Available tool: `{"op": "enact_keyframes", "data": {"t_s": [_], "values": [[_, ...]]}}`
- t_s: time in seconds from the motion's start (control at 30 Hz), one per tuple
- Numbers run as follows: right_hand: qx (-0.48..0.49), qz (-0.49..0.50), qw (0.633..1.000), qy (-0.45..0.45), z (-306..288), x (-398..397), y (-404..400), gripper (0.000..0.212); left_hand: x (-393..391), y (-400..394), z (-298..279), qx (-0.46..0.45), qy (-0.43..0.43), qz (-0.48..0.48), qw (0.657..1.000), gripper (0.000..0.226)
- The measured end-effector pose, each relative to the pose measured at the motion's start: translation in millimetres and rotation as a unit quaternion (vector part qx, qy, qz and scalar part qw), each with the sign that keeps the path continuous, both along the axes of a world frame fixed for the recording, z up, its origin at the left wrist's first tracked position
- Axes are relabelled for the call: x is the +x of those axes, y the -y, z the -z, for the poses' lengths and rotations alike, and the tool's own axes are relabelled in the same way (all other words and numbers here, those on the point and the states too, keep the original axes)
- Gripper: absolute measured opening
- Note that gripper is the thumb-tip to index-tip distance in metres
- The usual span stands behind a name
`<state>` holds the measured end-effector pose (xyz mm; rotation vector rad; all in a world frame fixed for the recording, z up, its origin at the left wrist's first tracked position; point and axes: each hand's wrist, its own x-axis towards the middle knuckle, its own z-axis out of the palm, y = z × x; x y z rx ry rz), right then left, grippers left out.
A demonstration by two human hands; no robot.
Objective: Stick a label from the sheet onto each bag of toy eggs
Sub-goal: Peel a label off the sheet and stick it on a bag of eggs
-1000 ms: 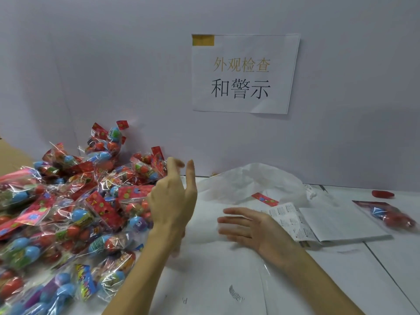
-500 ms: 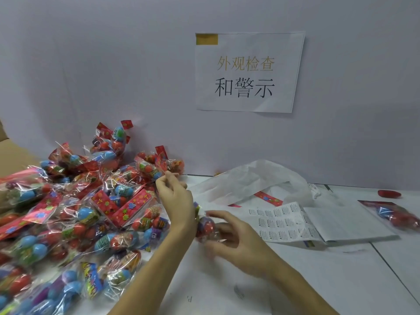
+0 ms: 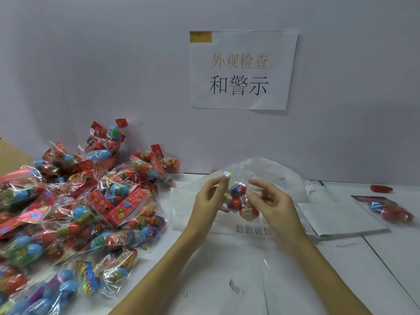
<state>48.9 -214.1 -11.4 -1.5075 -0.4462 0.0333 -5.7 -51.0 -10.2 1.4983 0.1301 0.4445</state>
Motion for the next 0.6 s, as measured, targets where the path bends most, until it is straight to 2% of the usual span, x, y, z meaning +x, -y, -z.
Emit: {"op": "enact_keyframes", "data": {"t_s": [0.1,0.2,0.33,0.43,0.5,0.53,0.6], "values": [[0.004,-0.014,1.000,-0.027,-2.6,0.6,4.8,0.018,0.3,-0.8,7.7,0.012,0.011,-0.033,0.999,0.035],[0.008,0.002,0.998,-0.057,-2.1,0.1,4.3,0.016,2.2,-2.2,12.5,0.014,0.007,-0.059,0.998,0.034],[0.037,-0.002,0.994,-0.105,-0.5,2.1,2.3,0.027,5.4,-3.8,13.5,0.018,0.032,-0.080,0.996,0.031],[-0.016,0.048,0.999,-0.001,4.9,5.1,4.7,0.029,6.6,-0.4,17.2,0.043,0.045,-0.105,0.992,0.031],[-0.006,0.042,0.997,0.059,4.8,3.0,5.1,0.024,8.0,-2.4,19.7,0.071,0.023,-0.149,0.986,0.041],[0.014,0.032,0.997,0.069,3.6,1.8,4.8,0.022,8.1,-5.1,18.2,0.046,0.001,-0.156,0.987,0.052],[0.020,0.013,0.995,0.096,2.7,2.8,5.0,0.027,7.8,-11.6,10.9,-0.110,-0.049,-0.111,0.986,0.075]]}}
